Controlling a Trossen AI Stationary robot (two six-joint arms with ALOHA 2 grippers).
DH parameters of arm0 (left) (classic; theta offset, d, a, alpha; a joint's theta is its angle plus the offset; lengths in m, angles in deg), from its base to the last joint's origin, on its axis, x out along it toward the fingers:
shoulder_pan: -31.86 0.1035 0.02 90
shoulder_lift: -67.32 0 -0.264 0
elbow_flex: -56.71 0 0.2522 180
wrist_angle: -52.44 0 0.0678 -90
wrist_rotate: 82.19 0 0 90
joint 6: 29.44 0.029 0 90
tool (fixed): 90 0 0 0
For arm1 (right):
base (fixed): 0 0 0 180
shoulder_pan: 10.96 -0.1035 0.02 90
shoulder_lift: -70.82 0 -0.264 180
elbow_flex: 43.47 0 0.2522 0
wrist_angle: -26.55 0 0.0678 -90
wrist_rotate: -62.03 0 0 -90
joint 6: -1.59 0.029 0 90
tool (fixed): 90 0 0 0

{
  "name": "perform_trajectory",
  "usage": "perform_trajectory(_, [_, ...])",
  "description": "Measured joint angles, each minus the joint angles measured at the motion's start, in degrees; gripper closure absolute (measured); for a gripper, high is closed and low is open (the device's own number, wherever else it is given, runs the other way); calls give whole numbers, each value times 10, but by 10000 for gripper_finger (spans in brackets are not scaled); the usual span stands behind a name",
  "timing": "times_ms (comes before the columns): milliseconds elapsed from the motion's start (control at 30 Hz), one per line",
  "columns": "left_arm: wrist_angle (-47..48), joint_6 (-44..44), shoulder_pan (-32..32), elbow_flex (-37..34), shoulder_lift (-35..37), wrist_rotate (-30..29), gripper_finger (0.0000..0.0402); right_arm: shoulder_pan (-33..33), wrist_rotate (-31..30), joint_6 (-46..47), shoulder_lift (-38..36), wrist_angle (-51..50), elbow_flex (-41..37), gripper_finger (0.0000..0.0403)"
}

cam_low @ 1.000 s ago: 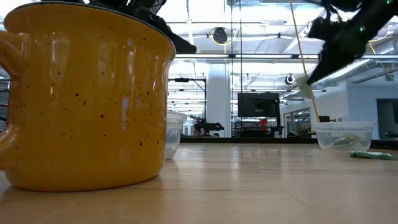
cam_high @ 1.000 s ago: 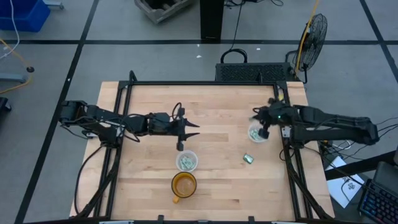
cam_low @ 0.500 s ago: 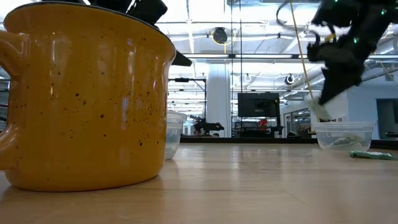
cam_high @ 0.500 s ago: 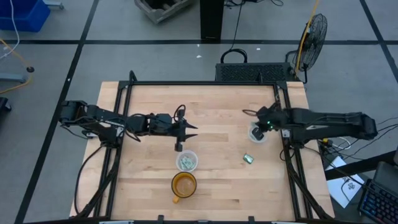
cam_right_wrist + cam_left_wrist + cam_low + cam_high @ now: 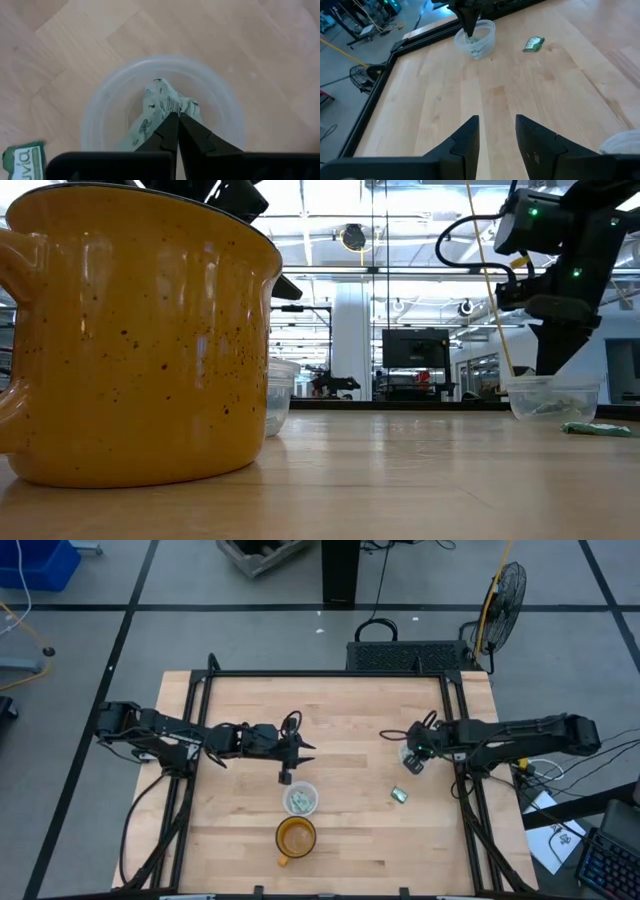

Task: Pick and place items into bin
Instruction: Put the stevia packet into the right transparent bin, then put the stevia packet into the left transparent bin

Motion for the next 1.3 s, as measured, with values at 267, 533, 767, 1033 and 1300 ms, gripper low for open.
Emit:
perform_trajectory(267, [0, -3, 0, 0, 0, 0, 268, 0, 22, -62, 0, 2, 0, 355])
perform_trajectory(533, [-21, -19, 0, 0, 0, 0, 268, 0, 26, -77, -12, 11, 9, 312])
perform_trajectory(767, [-31, -34, 0, 0, 0, 3, 268, 0, 81, -93, -38, 19, 61, 319])
perform_trajectory(1033, [-31, -51, 0, 0, 0, 3, 268, -79, 269, -6, -3, 235, 2, 311])
perform_trajectory(1300, [-27, -72, 0, 0, 0, 4, 268, -218, 351, 230, 61, 313, -28, 325])
